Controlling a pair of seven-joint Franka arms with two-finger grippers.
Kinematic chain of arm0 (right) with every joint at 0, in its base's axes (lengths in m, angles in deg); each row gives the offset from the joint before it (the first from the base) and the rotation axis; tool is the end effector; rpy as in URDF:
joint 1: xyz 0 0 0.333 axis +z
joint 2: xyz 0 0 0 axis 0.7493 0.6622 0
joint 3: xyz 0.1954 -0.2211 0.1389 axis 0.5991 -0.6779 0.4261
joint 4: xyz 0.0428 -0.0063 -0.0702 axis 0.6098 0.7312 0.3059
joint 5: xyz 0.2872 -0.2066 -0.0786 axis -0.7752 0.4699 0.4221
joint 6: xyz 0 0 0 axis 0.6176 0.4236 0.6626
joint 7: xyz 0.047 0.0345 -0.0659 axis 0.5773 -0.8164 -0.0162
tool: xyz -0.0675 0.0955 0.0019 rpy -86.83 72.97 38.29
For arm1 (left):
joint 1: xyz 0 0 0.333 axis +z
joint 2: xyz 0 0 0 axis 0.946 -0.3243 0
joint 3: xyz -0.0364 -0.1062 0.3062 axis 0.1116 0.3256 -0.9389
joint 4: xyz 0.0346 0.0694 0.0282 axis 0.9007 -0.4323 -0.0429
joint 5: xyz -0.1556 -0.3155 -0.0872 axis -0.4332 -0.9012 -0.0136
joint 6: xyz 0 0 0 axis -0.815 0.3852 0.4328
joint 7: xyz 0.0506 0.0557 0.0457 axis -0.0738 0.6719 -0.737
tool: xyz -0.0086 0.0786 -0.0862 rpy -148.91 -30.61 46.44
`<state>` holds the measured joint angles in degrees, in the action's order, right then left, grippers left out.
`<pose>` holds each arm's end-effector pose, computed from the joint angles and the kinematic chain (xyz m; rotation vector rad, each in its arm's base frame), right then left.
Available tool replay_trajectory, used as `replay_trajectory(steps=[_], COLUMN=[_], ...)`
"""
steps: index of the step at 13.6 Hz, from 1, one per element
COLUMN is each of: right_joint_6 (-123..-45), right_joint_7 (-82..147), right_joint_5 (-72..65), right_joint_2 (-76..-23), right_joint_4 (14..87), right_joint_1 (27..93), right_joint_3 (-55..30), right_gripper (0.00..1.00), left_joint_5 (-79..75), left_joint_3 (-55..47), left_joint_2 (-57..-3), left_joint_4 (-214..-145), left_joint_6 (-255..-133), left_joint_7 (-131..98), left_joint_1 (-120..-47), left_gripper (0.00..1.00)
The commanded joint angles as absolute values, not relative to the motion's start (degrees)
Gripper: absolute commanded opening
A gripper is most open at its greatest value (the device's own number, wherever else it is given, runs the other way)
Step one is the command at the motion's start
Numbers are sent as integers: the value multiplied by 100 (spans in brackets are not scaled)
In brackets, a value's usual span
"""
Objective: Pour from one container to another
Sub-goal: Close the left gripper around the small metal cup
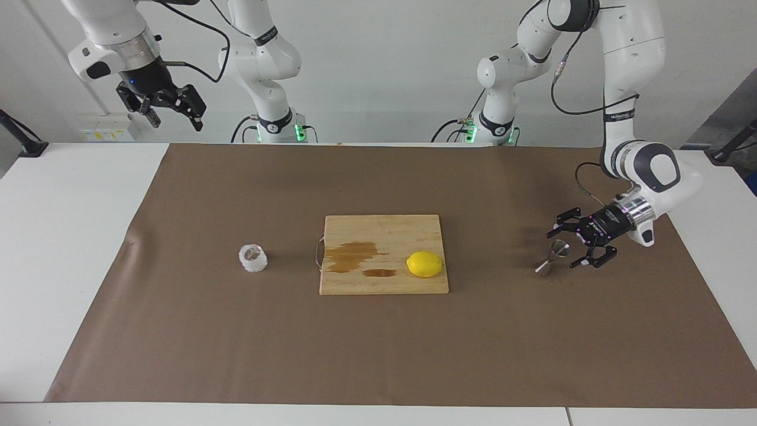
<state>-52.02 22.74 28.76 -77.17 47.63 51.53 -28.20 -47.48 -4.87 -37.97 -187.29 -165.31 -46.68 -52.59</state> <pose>0.4400 -0.0533 0.6404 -3.1275 0.1926 0.0868 0.5562 0.0835 0.3271 1.3070 1.6652 -0.7344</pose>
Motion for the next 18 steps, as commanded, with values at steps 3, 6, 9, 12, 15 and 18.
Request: replay_trajectory(steps=[3, 6, 9, 12, 15, 18], right_joint_6=[-5095, -5095, -5095, -5095, -5095, -5095], right_joint_7=[2353, 2353, 2353, 2353, 2353, 2353], right_joint_5=[2900, 2900, 2900, 2900, 2900, 2900], right_joint_2=[-7735, -7744, -7744, -7744, -7744, -7744], right_joint_4=[4720, 4720, 4720, 4720, 4720, 4720], right_joint_1=[5117, 5117, 5117, 5117, 5117, 5117], right_joint_3=[-2793, -2793, -2793, -2793, -2793, -2793], right_gripper=[100, 100, 100, 100, 100, 100], left_joint_5=[-4897, -4897, -4905, -4958, -4958, -4958], left_joint_3=[-531, -531, -531, -531, -531, -531], left_joint_2=[-3631, -3631, -3631, -3631, -3631, -3622], left_joint_4=[-18953, -18962, -18953, -18962, -18962, -18936], left_joint_6=[-16715, -16724, -16732, -16732, -16724, -16671], left_joint_7=[-4560, -4560, -4560, -4568, -4569, -4551], left_joint_1=[-5332, -5359, -5368, -5376, -5368, -5367], left_gripper=[98, 92, 90, 83, 32, 0])
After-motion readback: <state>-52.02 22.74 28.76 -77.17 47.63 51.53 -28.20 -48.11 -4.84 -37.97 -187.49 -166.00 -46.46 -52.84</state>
